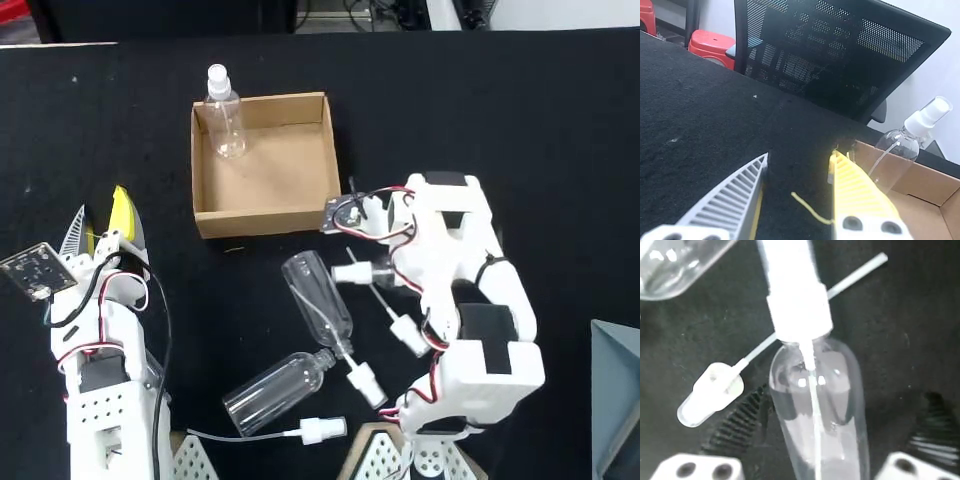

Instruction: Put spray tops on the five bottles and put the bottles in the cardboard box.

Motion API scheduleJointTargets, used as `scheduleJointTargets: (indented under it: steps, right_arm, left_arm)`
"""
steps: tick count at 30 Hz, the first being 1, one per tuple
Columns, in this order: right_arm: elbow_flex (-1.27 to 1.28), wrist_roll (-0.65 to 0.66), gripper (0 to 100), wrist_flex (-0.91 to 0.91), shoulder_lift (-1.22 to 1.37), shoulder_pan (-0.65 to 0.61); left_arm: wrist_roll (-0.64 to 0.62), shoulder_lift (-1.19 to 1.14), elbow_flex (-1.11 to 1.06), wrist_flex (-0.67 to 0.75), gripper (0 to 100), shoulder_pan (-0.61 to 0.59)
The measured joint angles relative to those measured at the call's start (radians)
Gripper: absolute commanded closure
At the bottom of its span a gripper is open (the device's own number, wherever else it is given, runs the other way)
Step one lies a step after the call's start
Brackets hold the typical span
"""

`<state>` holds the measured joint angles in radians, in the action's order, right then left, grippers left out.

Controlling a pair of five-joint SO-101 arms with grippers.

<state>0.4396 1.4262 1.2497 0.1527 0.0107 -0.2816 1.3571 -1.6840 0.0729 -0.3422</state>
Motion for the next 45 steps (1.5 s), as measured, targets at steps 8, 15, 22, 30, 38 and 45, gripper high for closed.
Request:
scheduleJointTargets:
  steps: [8,15,22,30,38,45]
  right_arm:
    - [0.003,0.000,87.8,-0.006,0.000,-0.048]
    - [-0.094,0.000,94.0,0.189,0.000,-0.049]
    - [-0.216,0.000,95.6,0.364,0.000,-0.060]
    - [-0.221,-0.002,95.6,0.451,0.000,-0.104]
    - [-0.221,-0.012,96.9,0.477,0.000,-0.104]
    - [-0.221,-0.029,97.6,0.477,0.000,-0.104]
  left_arm:
    - [0.000,0.000,0.000,0.000,81,0.000]
    - [0.000,0.000,0.000,0.000,81,0.000]
    - [0.000,0.000,0.000,0.000,81,0.000]
    - [0.000,0.000,0.000,0.000,81,0.000]
    - [0.000,0.000,0.000,0.000,81,0.000]
    - [0.000,0.000,0.000,0.000,81,0.000]
